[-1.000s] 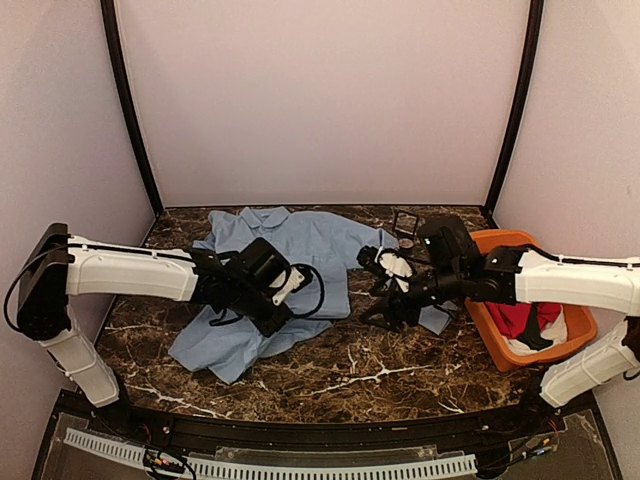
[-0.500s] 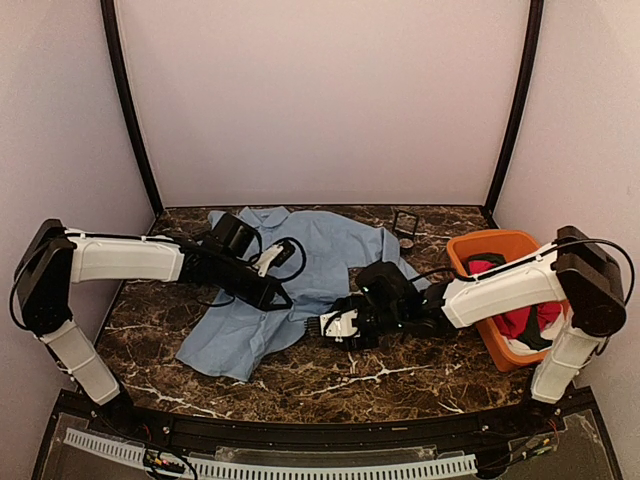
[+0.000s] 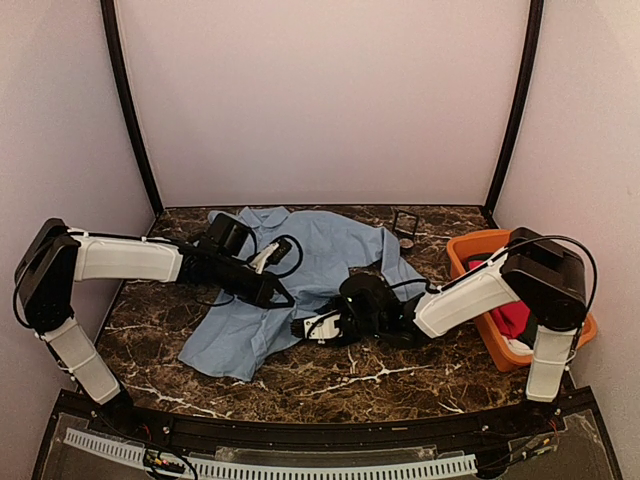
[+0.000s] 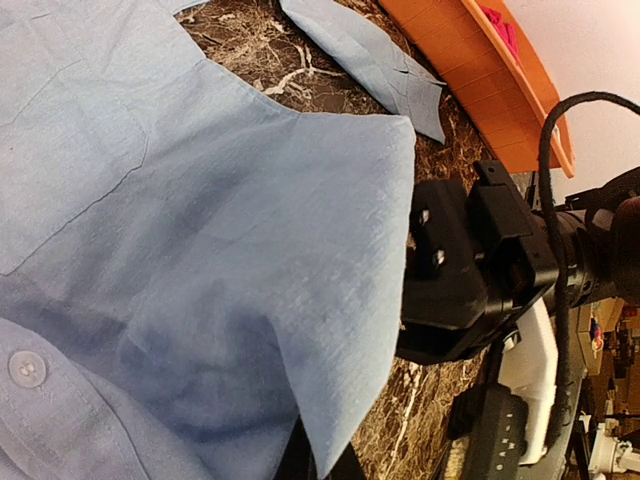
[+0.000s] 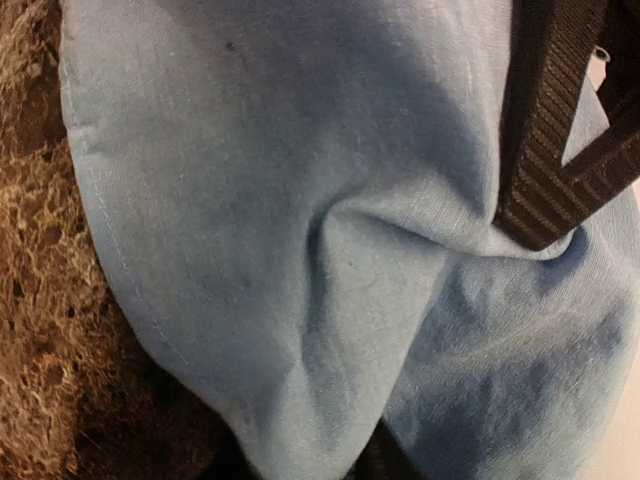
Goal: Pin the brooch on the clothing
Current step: Flatten out the crumpled clothing at the center of the board.
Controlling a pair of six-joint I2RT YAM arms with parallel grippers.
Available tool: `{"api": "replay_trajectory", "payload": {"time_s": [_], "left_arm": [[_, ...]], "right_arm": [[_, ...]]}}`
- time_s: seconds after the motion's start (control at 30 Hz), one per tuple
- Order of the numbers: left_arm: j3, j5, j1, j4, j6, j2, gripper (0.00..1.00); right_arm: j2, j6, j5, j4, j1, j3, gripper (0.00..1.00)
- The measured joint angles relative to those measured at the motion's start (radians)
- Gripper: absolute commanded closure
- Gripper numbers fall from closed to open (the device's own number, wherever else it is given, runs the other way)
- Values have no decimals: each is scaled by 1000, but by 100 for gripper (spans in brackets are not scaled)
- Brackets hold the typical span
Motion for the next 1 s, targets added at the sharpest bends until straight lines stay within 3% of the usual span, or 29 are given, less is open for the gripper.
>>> {"api": "replay_trajectory", "payload": {"time_s": [0.03, 0.17, 0.23, 0.33, 0.5, 0.67, 0.77, 0.83, 1.0], "left_arm": [[-5, 10, 5, 11, -8, 0, 99], [-22, 41, 29, 40, -36, 2, 97], [-23, 55, 41, 51, -50, 2, 83], [-23, 68, 53, 68, -66, 2, 52], [-21, 56, 60, 40, -75, -47, 24], [62, -24, 67, -77, -33, -171, 9], [139, -97, 78, -130, -2, -222, 2], [180, -154, 83, -161, 17, -236, 1], [225, -320, 92, -238, 51, -223, 1]], "right_arm": [[5, 0, 2, 3, 1, 0, 100], [-9, 9, 4, -2, 9, -2, 100], [-51, 25, -7, -41, 16, -8, 100], [-164, 73, -50, -177, 28, 0, 100], [-342, 187, -134, -521, 54, 143, 100], [-431, 282, -203, -813, 134, 219, 100], [-409, 322, -234, -949, 193, 219, 94], [-361, 352, -262, -1034, 225, 222, 77], [-251, 411, -246, -1165, 242, 235, 54]]}}
